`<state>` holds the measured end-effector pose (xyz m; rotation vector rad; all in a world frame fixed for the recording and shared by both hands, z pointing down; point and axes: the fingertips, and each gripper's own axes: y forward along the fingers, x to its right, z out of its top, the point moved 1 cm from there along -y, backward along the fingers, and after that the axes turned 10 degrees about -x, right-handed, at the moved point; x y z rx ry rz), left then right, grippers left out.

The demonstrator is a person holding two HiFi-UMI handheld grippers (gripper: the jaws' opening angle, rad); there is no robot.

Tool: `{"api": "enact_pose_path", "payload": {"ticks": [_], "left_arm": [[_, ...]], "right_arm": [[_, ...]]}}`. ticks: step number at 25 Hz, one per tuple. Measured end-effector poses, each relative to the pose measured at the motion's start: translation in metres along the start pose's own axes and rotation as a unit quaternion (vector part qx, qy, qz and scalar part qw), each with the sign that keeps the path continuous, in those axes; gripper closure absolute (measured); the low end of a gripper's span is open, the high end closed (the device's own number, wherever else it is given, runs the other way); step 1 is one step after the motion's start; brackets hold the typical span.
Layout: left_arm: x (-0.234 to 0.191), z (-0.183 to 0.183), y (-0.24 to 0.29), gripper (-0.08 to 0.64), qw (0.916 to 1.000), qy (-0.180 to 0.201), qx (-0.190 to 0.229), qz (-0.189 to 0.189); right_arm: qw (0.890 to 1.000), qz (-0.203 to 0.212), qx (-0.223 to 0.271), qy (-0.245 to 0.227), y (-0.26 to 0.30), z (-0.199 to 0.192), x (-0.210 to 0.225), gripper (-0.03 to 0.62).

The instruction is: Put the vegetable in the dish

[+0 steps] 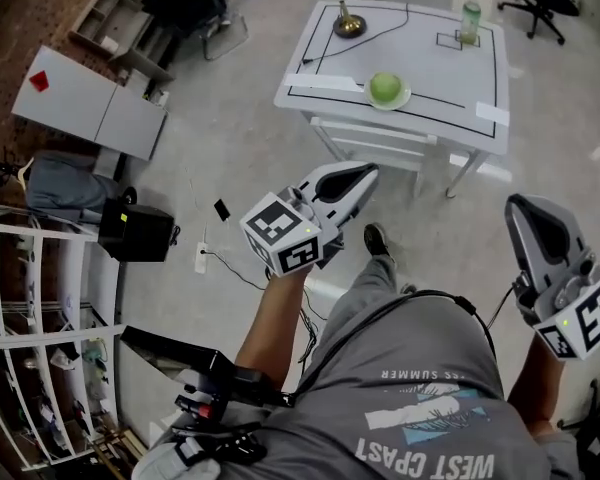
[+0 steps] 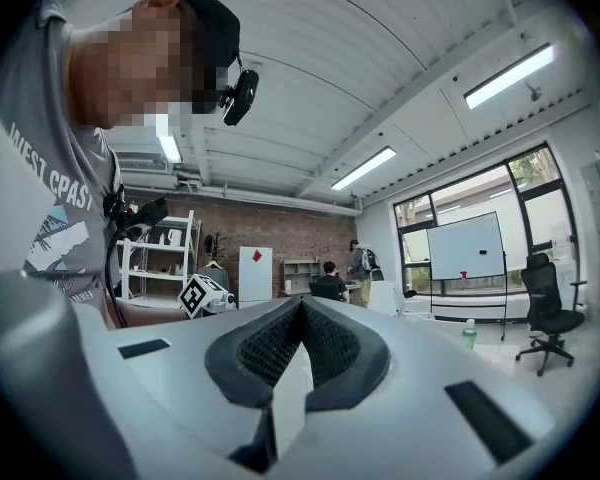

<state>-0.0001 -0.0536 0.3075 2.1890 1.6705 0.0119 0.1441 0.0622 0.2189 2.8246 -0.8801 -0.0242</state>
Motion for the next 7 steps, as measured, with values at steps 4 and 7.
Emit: {"api": "enact_pose_path", "payload": {"ticks": [4, 7], "left_arm": [[0.038, -0.019, -0.003, 0.554, 0.9999, 0.009, -0.013, 0.003], [0.066, -0.015, -0.017, 0.554, 0.9999, 0.008, -0.008, 0.001]], "right_arm": [[1.0, -0.001, -0.003, 0.005, -0.034, -0.017, -0.017, 0.586], [1.0, 0.001, -0.005, 0.004, -0.057, -0.013, -0.035, 0.586]]}}
